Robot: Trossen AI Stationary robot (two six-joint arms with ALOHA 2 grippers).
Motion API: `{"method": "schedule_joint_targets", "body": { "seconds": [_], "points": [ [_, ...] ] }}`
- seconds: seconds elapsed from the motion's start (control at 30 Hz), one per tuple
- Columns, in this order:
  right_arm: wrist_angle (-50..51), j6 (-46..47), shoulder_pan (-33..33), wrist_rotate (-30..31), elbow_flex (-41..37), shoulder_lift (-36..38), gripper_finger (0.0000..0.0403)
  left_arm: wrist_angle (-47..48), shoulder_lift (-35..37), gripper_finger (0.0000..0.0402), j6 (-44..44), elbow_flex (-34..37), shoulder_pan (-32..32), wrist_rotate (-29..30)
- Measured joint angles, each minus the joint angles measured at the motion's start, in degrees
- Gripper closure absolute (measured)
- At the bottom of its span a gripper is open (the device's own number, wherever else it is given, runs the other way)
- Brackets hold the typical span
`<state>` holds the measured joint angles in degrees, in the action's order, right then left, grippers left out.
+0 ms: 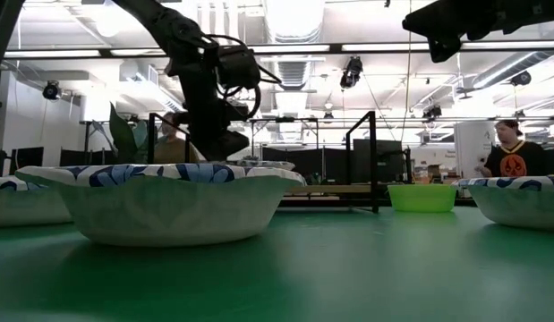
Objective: Place and stack bowls onto a shelf
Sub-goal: Put the white patterned bowl on the shelf
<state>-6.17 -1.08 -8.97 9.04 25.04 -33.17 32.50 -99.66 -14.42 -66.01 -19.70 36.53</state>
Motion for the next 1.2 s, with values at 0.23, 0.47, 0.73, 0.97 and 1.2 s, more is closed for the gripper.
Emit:
{"method": "schedule_joint_targets", "body": {
  "seconds": [0.23, 0.47, 0.73, 0.97, 1.2],
  "points": [
    [0.0, 0.0, 0.0, 0.0, 0.0, 0.02, 0.0369, 7.55, 0.0, 0.0277, -2.55, -3.33, -0.07, 6.81],
    [0.0, -0.02, 0.0, 0.0, 0.0, 0.02, 0.0369, 7.03, 0.01, 0.0277, -2.72, -10.03, 2.15, -1.2],
    [-0.01, 0.0, 0.0, 0.0, 0.0, 0.0, 0.0369, -14.52, -1.1, 0.0277, 2.88, -10.57, 6.96, -18.11],
    [-0.02, 0.24, 0.0, -0.01, 0.0, 0.0, 0.0369, -15.97, -7.58, 0.0277, 0.89, -10.31, 6.96, -16.81],
    [0.04, 0.04, 0.0, -0.01, 0.0, 0.0, 0.0369, -9.06, -11.82, 0.0277, -1.84, -12.15, 6.35, -7.91]
  ]
}}
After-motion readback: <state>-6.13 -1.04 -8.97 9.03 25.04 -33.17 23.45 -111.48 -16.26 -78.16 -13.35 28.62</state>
